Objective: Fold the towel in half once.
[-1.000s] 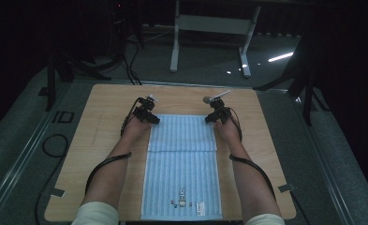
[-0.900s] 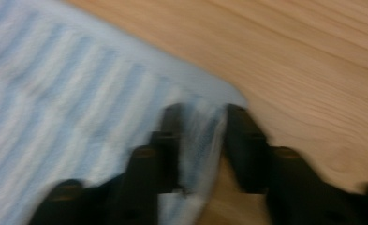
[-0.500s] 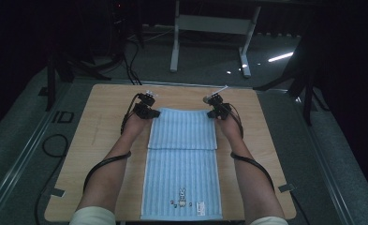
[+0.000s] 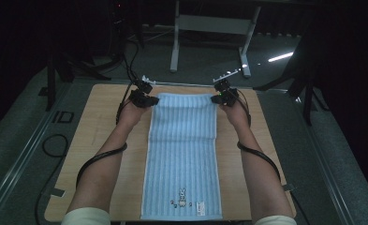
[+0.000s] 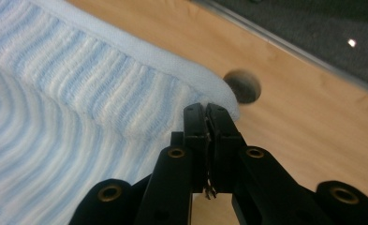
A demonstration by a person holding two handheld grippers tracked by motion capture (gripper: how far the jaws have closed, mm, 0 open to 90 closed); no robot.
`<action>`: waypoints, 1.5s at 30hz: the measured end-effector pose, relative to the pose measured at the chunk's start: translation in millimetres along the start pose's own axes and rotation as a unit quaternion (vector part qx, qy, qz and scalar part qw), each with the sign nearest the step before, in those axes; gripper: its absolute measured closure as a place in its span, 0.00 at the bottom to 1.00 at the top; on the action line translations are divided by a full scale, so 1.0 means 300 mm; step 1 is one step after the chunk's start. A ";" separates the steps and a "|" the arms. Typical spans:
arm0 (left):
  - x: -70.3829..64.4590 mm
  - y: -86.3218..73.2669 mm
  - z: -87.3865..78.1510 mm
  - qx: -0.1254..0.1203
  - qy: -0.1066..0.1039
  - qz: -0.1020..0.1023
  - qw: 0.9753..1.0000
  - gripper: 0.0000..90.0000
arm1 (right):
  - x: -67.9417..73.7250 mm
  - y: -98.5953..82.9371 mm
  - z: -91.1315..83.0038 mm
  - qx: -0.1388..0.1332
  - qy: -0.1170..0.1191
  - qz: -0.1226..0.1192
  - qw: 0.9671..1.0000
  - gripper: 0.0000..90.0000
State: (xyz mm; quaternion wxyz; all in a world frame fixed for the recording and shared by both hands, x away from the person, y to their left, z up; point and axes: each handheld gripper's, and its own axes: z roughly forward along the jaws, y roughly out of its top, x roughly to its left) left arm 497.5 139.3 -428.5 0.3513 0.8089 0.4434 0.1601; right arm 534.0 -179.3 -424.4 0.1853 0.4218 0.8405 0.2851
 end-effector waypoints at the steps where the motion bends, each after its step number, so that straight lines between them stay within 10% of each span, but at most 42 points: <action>1: 0.000 0.016 -0.015 -0.005 0.008 0.002 1.000 0.96 | -0.001 0.017 -0.018 -0.005 -0.005 -0.005 1.000 0.97; 18: -0.033 0.167 -0.214 -0.061 0.022 0.032 0.997 0.96 | -0.016 0.191 -0.287 -0.085 -0.027 -0.019 0.996 0.97; 30: -0.080 -0.033 -0.160 -0.049 -0.041 0.025 0.998 0.96 | 0.045 -0.037 -0.253 -0.088 0.008 -0.036 0.995 0.97; 45: -0.193 -0.297 -0.231 -0.061 -0.099 0.037 0.992 0.96 | 0.164 -0.362 -0.327 -0.123 0.066 -0.057 0.989 0.97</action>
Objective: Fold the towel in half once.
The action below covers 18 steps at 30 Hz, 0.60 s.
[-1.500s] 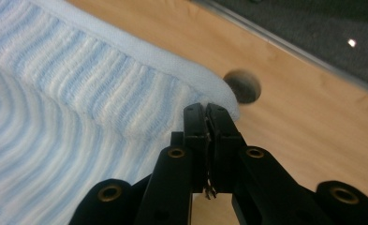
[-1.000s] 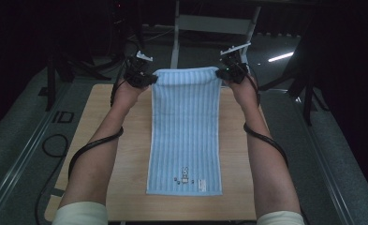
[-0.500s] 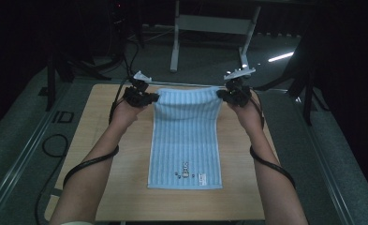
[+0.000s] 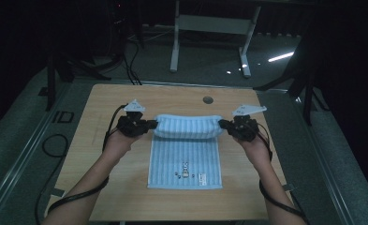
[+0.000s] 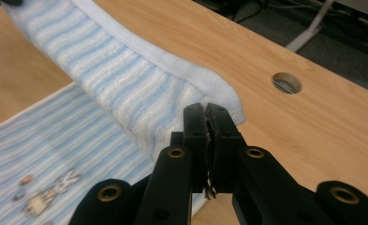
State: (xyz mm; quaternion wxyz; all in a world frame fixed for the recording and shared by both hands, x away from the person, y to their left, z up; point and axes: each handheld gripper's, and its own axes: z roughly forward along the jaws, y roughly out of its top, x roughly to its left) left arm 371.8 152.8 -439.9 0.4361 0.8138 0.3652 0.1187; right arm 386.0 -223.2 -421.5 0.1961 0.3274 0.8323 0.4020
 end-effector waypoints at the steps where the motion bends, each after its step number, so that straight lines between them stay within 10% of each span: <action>1: -0.011 -0.017 -0.004 0.001 -0.002 0.001 1.000 0.96 | 0.014 -0.014 -0.010 -0.002 0.003 0.000 1.000 0.97; 7: -0.059 -0.143 0.001 0.015 -0.024 -0.008 1.000 0.96 | 0.109 -0.142 -0.042 -0.001 0.023 -0.009 1.000 0.97; 18: -0.050 -0.263 0.113 0.061 -0.053 -0.038 0.996 0.96 | 0.109 -0.288 0.052 0.047 0.042 0.022 0.998 0.97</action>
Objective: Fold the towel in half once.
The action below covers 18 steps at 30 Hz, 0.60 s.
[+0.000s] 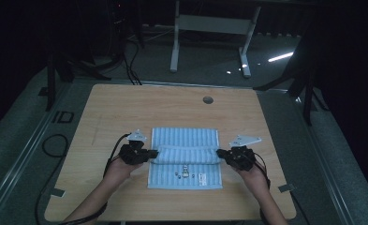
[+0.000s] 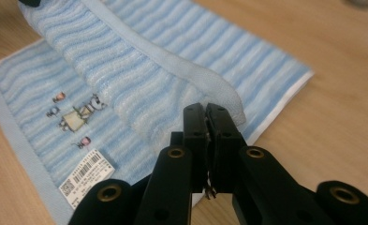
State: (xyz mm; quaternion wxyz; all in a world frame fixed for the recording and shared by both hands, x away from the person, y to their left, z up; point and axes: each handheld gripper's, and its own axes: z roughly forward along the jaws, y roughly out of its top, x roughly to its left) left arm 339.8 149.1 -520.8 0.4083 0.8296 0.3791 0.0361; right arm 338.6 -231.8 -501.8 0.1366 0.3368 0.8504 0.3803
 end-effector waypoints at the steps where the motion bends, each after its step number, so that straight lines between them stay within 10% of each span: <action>1: 0.006 -0.001 0.009 0.000 -0.007 -0.005 1.000 0.96 | -0.003 -0.003 0.013 0.005 0.000 0.001 1.000 0.97; 9: 0.010 0.048 -0.031 -0.033 -0.011 0.002 0.999 0.95 | -0.008 0.048 0.008 -0.003 -0.005 -0.005 1.000 0.97; 11: -0.057 0.029 -0.110 -0.045 -0.022 0.047 0.998 0.93 | 0.041 0.045 -0.069 -0.030 -0.001 -0.026 0.999 0.96; 14: -0.118 -0.063 -0.133 0.005 -0.086 0.074 0.994 0.66 | 0.122 -0.048 -0.147 -0.018 0.055 -0.020 0.998 0.79; 18: -0.145 -0.179 -0.126 0.050 -0.080 0.068 0.993 0.50 | 0.175 -0.178 -0.168 0.040 0.045 -0.024 0.998 0.65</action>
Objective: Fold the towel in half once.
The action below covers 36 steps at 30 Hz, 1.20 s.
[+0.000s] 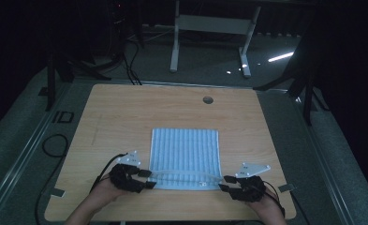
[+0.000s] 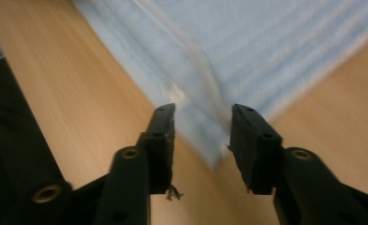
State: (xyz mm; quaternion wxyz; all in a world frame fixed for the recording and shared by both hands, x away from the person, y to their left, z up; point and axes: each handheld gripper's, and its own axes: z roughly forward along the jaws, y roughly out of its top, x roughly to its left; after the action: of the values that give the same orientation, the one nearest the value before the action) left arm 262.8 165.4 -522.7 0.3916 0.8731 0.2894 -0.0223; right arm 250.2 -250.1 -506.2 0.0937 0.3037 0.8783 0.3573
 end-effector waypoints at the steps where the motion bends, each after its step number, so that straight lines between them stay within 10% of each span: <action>1: -0.002 -0.009 0.000 0.004 0.008 0.002 1.000 0.50 | -0.007 -0.013 -0.002 0.004 -0.008 0.004 1.000 0.61; 16: 0.057 0.019 0.031 -0.010 0.050 -0.019 0.999 0.51 | -0.082 0.078 0.050 -0.017 -0.021 -0.001 1.000 0.72; 36: 0.191 0.121 0.096 0.010 0.134 -0.039 0.990 0.54 | -0.228 0.140 0.148 -0.003 -0.043 0.028 0.999 0.66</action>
State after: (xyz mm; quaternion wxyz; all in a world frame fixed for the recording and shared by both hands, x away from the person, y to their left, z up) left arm 334.9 154.1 -533.5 0.3395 0.8602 0.3726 0.0771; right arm 341.4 -242.5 -513.3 0.1225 0.3428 0.8635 0.3490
